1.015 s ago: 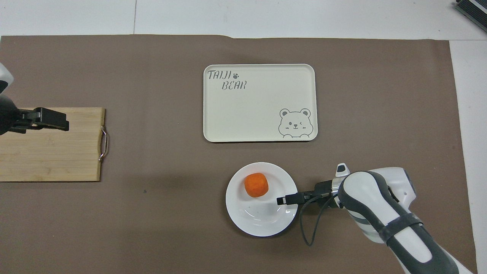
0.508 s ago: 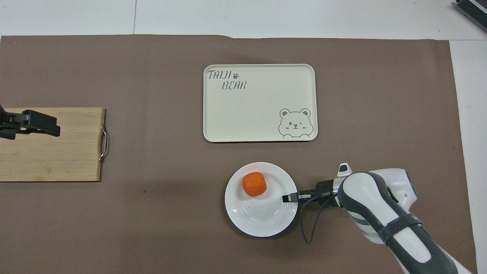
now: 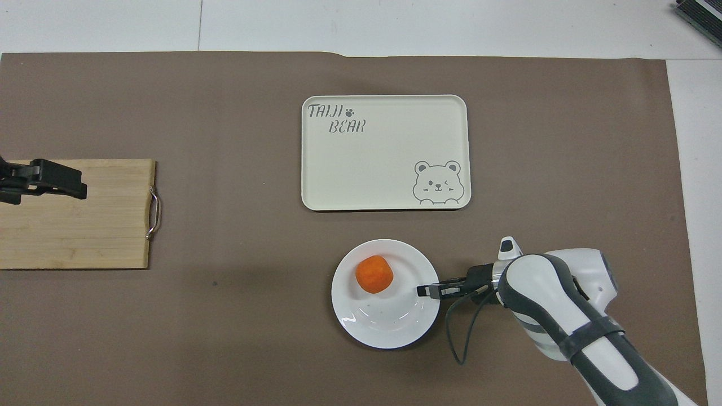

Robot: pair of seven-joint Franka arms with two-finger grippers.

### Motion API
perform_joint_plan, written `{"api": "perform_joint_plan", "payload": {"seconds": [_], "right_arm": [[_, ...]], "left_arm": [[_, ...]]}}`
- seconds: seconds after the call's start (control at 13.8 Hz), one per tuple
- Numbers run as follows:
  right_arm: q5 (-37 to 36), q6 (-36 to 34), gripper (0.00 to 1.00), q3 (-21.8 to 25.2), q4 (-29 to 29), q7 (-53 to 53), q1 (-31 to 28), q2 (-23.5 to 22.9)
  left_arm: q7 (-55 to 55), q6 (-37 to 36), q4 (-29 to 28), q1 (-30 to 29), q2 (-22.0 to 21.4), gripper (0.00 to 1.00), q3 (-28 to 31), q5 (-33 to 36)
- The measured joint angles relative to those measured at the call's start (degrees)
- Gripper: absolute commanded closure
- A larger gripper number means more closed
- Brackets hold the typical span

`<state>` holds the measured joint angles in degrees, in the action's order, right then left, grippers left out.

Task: Place orange and plate with both arms
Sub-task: 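Close the right gripper on the white plate's rim, then slide the plate with the right gripper onto the bear tray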

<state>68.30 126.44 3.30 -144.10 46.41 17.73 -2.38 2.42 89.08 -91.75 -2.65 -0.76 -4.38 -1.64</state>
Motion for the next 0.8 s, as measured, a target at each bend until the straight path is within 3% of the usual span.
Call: {"api": "perform_joint_plan", "payload": {"seconds": [0.51,0.8], "right_arm": [[2.65,-2.45,1.0,0.21,2.83,0.13,-0.85,-0.29],[3.74,-2.68,1.0,0.3,8.54,-3.33,-1.64,-2.95]], "left_arm": [[0.01,0.0,0.0,-0.01,0.0,0.0,0.02,0.0],[0.02,0.0,0.0,-0.01,0.0,0.0,0.02,0.0]]}}
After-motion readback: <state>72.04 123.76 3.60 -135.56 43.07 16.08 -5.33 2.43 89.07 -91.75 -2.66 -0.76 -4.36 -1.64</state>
